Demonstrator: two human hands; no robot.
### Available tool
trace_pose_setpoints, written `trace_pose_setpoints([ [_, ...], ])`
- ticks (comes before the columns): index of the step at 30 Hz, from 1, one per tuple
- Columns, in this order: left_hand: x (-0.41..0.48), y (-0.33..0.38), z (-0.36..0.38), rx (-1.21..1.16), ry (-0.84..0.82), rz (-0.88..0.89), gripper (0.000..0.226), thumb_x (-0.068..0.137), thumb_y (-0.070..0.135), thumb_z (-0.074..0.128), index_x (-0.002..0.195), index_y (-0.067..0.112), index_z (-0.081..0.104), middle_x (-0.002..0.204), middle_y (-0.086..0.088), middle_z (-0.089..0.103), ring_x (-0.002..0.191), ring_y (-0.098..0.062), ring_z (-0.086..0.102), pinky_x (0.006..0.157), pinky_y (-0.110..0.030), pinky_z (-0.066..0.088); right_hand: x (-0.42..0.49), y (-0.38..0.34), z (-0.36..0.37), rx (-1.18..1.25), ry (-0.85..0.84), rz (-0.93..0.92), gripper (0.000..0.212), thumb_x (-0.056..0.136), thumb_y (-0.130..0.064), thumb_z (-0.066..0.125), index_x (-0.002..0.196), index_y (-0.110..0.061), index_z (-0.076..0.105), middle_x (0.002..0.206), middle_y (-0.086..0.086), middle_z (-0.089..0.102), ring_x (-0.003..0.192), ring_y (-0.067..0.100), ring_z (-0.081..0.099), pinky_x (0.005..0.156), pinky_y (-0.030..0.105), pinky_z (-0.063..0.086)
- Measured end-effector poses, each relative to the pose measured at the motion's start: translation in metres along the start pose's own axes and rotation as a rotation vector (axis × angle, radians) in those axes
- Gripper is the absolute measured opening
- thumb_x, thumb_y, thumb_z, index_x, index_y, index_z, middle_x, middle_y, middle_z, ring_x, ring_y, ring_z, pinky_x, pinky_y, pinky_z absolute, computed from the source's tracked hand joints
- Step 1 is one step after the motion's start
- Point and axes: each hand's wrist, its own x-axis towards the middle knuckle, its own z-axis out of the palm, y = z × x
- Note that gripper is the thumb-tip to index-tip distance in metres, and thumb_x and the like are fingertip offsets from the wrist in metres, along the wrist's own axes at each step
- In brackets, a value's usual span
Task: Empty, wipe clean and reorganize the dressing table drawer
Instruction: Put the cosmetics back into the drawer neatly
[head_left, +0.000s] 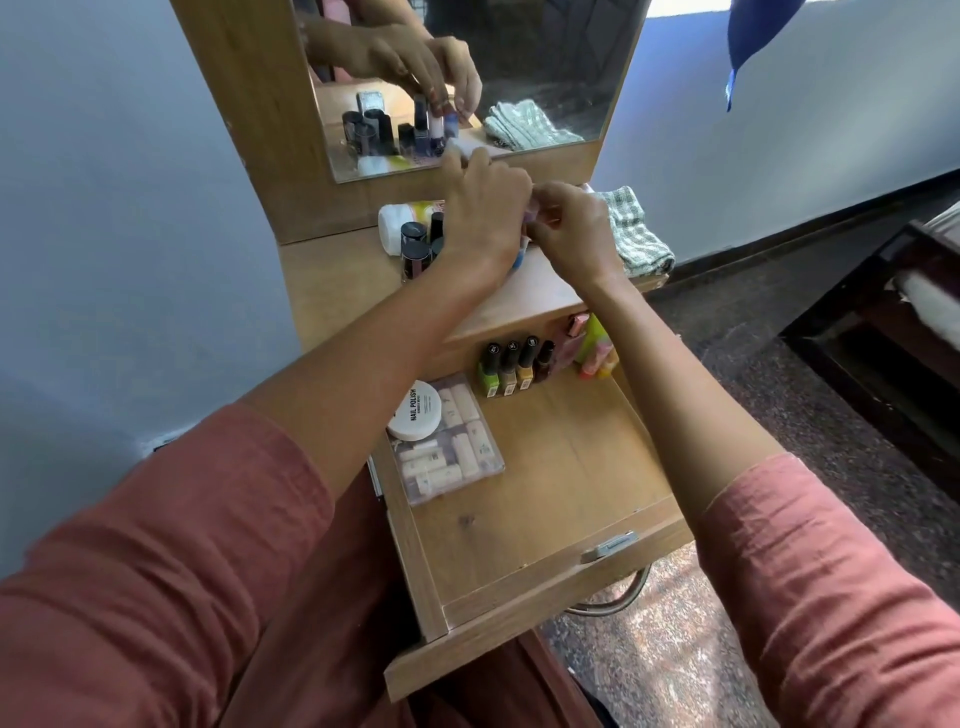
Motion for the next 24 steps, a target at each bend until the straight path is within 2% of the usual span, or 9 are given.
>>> trace_pose_setpoints([
  [2, -0.001, 0.001, -0.001, -0.019, -0.004, 0.013, 0.024, 0.095, 0.008, 0.039, 0.1, 0.004, 0.062, 0.105, -0.014, 0.062, 0.116, -0.03, 0.042, 0.106, -0.042, 0.021, -0.003, 0.0, -0.004, 0.006, -0.006, 0.01, 0.021, 0.082, 0.001, 0.056, 0.101, 0.0, 0.066, 0.086, 0.005, 0.061, 0.08, 0.013, 0.056, 0.069, 0.012, 0.043],
  [4, -0.001, 0.002, -0.001, -0.044, -0.007, 0.032, 0.022, 0.094, 0.01, 0.043, 0.104, 0.006, 0.062, 0.106, -0.012, 0.062, 0.115, -0.029, 0.043, 0.103, -0.04, 0.025, -0.007, 0.001, -0.01, 0.015, 0.008, 0.015, 0.022, 0.082, 0.0, 0.057, 0.102, -0.001, 0.066, 0.09, 0.009, 0.065, 0.08, 0.013, 0.056, 0.07, 0.012, 0.044],
  [7, -0.002, 0.005, -0.002, -0.125, 0.014, 0.048, 0.024, 0.094, 0.011, 0.045, 0.109, 0.008, 0.064, 0.108, -0.012, 0.063, 0.115, -0.028, 0.045, 0.095, -0.036, 0.032, -0.015, 0.003, -0.019, 0.012, 0.031, 0.003, 0.023, 0.082, -0.003, 0.06, 0.104, -0.003, 0.067, 0.099, 0.012, 0.069, 0.08, 0.011, 0.058, 0.065, 0.001, 0.041],
  [11, -0.011, 0.013, -0.006, -0.235, 0.019, 0.073, 0.023, 0.091, 0.016, 0.052, 0.108, 0.008, 0.066, 0.109, -0.013, 0.065, 0.11, -0.029, 0.051, 0.087, -0.037, 0.042, -0.03, 0.004, -0.037, -0.002, -0.001, -0.004, 0.024, 0.081, -0.007, 0.065, 0.105, -0.005, 0.067, 0.097, 0.01, 0.068, 0.078, 0.012, 0.058, 0.062, -0.001, 0.04],
  [17, -0.031, 0.026, -0.002, -0.391, -0.029, 0.061, 0.022, 0.09, 0.008, 0.052, 0.106, 0.009, 0.066, 0.109, -0.012, 0.066, 0.101, -0.028, 0.061, 0.076, -0.034, 0.045, -0.057, 0.007, -0.06, -0.04, -0.042, 0.004, 0.026, 0.079, -0.005, 0.067, 0.105, -0.005, 0.066, 0.1, 0.01, 0.068, 0.079, 0.012, 0.059, 0.063, 0.002, 0.044],
  [21, -0.046, 0.034, 0.006, -0.506, -0.097, 0.045, 0.02, 0.089, 0.004, 0.049, 0.1, 0.005, 0.065, 0.103, -0.013, 0.066, 0.091, -0.026, 0.063, 0.074, -0.034, 0.05, -0.07, 0.016, -0.064, -0.064, -0.086, 0.03, 0.026, 0.079, -0.005, 0.068, 0.105, -0.006, 0.066, 0.1, 0.011, 0.068, 0.084, 0.019, 0.064, 0.072, 0.015, 0.047],
  [24, -0.056, 0.04, 0.018, -0.545, -0.122, 0.035, 0.018, 0.089, 0.002, 0.049, 0.096, 0.001, 0.065, 0.096, -0.014, 0.066, 0.084, -0.023, 0.062, 0.074, -0.037, 0.053, -0.078, 0.025, -0.062, -0.078, -0.123, 0.037, 0.027, 0.078, -0.002, 0.067, 0.105, -0.005, 0.066, 0.103, 0.01, 0.067, 0.084, 0.015, 0.062, 0.067, 0.006, 0.045],
])
